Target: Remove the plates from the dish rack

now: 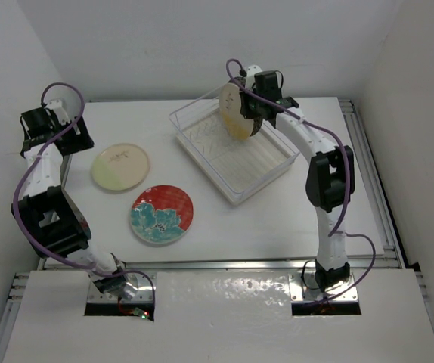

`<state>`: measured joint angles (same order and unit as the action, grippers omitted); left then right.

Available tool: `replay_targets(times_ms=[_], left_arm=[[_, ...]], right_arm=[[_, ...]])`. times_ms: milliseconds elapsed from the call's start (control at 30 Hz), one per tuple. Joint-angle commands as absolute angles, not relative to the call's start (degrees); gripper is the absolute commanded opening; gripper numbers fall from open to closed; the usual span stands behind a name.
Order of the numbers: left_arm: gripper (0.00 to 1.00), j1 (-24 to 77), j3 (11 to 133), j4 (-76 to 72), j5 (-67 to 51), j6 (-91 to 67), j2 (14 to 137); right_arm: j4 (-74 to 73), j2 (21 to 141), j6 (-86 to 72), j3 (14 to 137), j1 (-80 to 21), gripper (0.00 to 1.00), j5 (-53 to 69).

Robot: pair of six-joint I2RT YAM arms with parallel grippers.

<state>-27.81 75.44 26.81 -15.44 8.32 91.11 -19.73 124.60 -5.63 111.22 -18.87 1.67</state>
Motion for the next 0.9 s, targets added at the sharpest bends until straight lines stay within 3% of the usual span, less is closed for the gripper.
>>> replay_targets(times_ms=[0,200,367,533,867], left_arm=[[0.78,-27.6,77.08,25.93,-16.26,8.0,87.98],[0.77,-27.6,79.45,26.19,-18.97,7.91,88.24],[0.77,-27.25,85.24,29.09,-28.73,8.79,88.59],[0.77,-26.11,90.08,33.3,-36.9,9.84,88.68],[0.88,-21.36,88.26,31.04,-51.41,1.86,87.63]], right_arm=[[-15.65,121.12,-4.22,107.85,-18.99,0.0,-1.4],[-13.19,114.27,-4.04,110.03,-19.07,0.0,-1.23],[-10.12,109.18,-10.18,114.78,-19.07,0.0,4.12],[-1.08,104.77,-19.31,111.89,-19.68,0.0,9.31],[10.44,116.18,-42.77,116.7,-29.87,0.0,21.59]])
